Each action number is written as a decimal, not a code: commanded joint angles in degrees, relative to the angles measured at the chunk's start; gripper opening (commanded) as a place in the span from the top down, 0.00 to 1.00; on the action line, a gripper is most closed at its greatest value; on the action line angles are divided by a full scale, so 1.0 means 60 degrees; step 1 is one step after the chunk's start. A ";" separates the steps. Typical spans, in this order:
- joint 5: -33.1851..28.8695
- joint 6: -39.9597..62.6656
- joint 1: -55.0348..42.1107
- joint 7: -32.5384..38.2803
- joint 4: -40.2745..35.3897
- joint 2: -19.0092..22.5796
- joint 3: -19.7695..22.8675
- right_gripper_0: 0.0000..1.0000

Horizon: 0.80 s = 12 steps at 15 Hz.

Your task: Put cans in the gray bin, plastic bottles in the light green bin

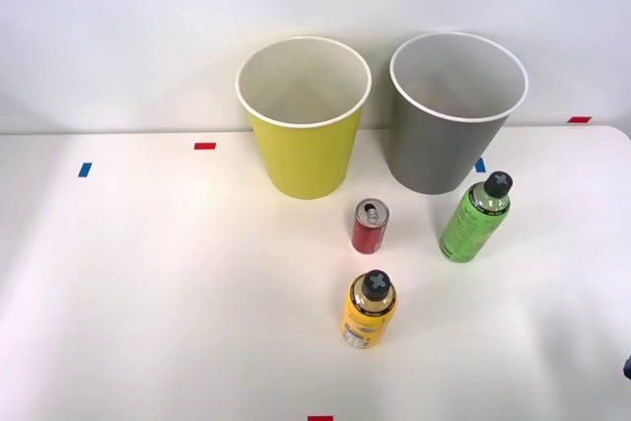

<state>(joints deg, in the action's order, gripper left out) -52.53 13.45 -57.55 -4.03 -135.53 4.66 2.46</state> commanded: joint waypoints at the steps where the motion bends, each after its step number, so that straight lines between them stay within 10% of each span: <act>1: 0.1080 -0.0015 0.0114 0.0027 0.0001 -0.0089 0.0176 0.00; 4: 0.2457 -0.0425 0.0246 -0.0295 0.0001 -0.0191 0.0557 0.00; 12: 0.5987 -0.3882 0.0363 -0.6725 0.1451 -0.0309 0.1143 0.00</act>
<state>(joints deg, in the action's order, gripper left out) -19.03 -3.39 -56.66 -39.03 -131.64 3.05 8.41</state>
